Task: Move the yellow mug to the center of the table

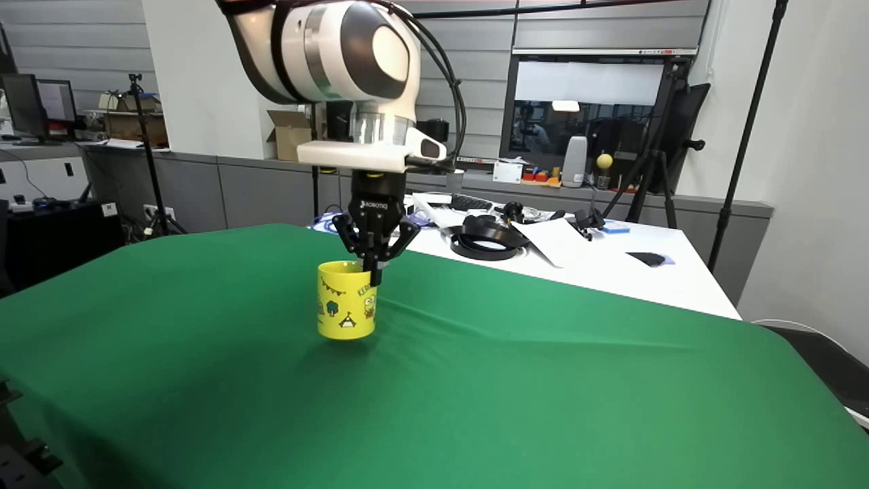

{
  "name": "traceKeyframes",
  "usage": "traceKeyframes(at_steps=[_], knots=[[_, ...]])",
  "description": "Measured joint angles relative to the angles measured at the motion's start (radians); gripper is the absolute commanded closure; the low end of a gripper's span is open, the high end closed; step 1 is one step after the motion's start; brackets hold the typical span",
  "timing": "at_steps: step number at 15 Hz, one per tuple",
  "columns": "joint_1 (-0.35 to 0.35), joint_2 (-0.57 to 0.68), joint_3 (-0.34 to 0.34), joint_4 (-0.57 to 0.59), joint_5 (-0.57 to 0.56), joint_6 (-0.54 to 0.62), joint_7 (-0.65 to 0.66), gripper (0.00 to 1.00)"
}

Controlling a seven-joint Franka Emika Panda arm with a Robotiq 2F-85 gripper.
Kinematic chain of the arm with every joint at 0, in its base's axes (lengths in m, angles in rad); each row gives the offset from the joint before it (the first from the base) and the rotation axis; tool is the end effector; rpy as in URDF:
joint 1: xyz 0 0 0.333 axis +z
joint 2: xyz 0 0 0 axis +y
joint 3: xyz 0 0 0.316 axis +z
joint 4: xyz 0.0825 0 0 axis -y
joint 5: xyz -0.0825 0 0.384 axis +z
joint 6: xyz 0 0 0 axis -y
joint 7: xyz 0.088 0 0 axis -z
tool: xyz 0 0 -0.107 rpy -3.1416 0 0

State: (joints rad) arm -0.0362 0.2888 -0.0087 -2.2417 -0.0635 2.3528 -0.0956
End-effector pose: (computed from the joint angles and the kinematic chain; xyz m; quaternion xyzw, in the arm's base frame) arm 0.5241 -0.0245 0.2244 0.9946 0.0496 -0.0900 0.0154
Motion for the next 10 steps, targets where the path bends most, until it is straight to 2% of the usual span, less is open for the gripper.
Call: traceKeyframes(at_steps=[6,7,8,10], knots=[[0.000,-0.010,-0.014,-0.141,0.016,0.266,0.066,0.98],[0.000,-0.010,-0.015,-0.161,0.027,0.312,0.074,0.66],[0.000,-0.010,-0.015,-0.177,0.042,0.348,0.077,0.65],[-0.001,-0.012,-0.014,-0.201,0.079,0.394,0.076,0.53]])
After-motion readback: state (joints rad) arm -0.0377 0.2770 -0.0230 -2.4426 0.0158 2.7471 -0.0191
